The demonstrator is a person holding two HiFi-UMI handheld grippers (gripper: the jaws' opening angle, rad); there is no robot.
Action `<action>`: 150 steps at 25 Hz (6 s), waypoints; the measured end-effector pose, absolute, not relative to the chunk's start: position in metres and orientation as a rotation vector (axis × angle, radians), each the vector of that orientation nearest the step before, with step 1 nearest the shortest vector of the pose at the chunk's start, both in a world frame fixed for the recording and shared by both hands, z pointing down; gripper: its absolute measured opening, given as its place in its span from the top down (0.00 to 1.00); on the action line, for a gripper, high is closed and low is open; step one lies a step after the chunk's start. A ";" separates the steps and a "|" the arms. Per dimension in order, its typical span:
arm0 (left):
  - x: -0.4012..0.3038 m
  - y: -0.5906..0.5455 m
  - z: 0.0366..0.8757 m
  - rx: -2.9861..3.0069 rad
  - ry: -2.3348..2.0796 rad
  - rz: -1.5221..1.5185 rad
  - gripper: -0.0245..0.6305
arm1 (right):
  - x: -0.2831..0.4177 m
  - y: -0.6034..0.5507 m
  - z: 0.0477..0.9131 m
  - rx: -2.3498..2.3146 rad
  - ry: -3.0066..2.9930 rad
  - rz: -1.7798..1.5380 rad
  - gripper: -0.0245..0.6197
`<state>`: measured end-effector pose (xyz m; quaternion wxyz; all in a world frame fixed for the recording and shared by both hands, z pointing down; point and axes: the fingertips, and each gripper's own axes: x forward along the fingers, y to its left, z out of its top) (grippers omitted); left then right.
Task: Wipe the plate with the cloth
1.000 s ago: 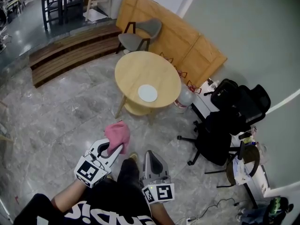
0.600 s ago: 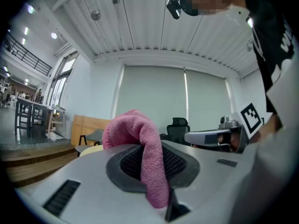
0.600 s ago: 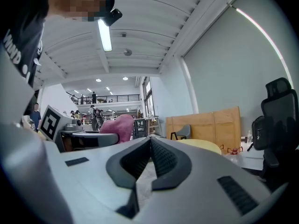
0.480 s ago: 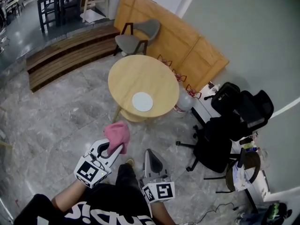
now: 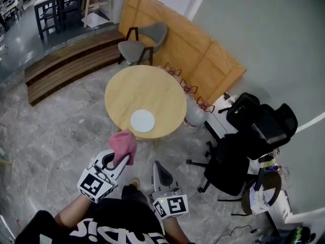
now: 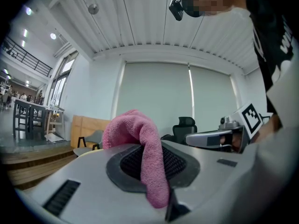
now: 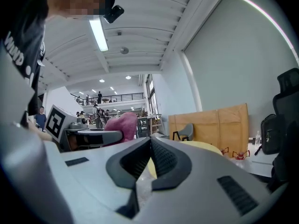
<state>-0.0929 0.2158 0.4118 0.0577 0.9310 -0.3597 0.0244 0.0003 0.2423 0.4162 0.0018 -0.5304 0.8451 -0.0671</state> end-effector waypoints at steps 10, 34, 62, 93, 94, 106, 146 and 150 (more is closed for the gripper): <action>-0.066 0.162 0.402 2.775 -1.216 0.086 0.87 | 0.035 0.186 0.415 -1.584 2.696 -0.222 0.93; -0.069 -0.001 0.439 2.764 -1.134 0.141 0.87 | 0.040 0.042 0.450 -1.657 2.662 -0.343 0.93; -0.063 -0.109 0.628 2.520 -0.812 0.683 0.87 | 0.071 -0.060 0.681 -1.715 2.618 -1.356 0.92; -0.046 -0.113 0.750 2.198 -0.738 1.188 0.87 | 0.061 -0.061 0.776 -1.466 2.888 -1.757 0.88; -0.045 -0.114 0.751 2.191 -0.736 1.210 0.87 | 0.060 -0.060 0.776 -1.453 2.887 -1.761 0.88; -0.019 -0.109 0.761 2.171 -0.648 1.320 0.87 | 0.060 -0.059 0.777 -1.432 2.920 -1.786 0.88; 0.030 -0.069 0.763 2.193 -0.510 1.251 0.87 | 0.064 -0.069 0.777 -1.597 2.803 -1.761 0.88; 0.031 -0.061 0.761 2.196 -0.506 1.234 0.87 | 0.063 -0.069 0.777 -1.611 2.784 -1.756 0.88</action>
